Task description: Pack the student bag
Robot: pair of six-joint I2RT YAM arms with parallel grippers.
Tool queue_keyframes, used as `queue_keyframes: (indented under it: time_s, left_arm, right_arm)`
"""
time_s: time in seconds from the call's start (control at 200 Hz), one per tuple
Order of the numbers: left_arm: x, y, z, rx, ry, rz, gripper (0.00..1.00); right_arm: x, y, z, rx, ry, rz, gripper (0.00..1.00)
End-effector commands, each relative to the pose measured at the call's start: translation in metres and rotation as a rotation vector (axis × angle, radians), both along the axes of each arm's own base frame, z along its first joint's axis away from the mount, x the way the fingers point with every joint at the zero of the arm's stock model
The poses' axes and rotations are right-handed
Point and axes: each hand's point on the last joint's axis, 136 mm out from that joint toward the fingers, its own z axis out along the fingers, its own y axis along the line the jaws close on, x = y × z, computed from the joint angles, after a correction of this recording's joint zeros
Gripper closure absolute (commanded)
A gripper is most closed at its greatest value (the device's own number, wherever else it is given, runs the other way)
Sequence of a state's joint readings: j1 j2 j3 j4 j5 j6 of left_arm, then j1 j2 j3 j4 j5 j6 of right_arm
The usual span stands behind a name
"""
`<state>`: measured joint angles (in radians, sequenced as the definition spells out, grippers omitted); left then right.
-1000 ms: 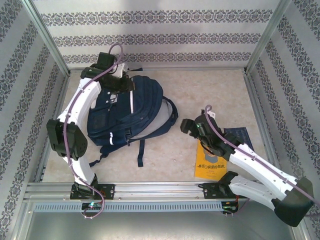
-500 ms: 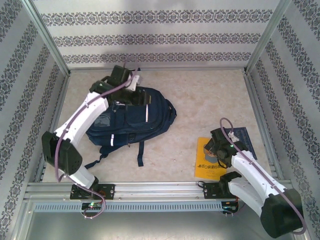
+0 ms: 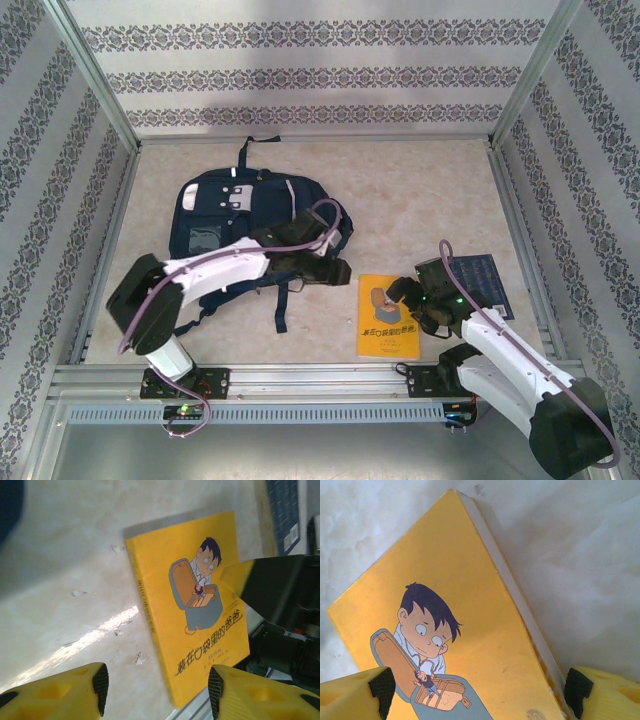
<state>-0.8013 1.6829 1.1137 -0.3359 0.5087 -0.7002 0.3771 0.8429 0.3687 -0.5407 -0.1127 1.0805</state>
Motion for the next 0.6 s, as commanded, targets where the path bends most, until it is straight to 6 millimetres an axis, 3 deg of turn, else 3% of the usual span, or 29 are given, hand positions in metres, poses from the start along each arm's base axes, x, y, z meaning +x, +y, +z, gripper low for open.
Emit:
queue_keyframes:
  time_s: [0.0,0.31,0.595]
  left_arm:
    - [-0.007,-0.023,-0.013,-0.056,0.049,0.016,0.43]
    - [-0.017,-0.035,-0.06,-0.024,0.16,0.004,0.45]
    - [-0.024,-0.049,-0.067,-0.025,0.181,-0.032,0.48]
  right_arm:
    - [-0.002,0.012,-0.001,0.053,0.008,0.023,0.12]
    - [-0.005,0.024,-0.006,-0.02,0.005,0.249,0.19]
    - [-0.005,0.051,0.006,0.032,-0.042,0.391,0.36]
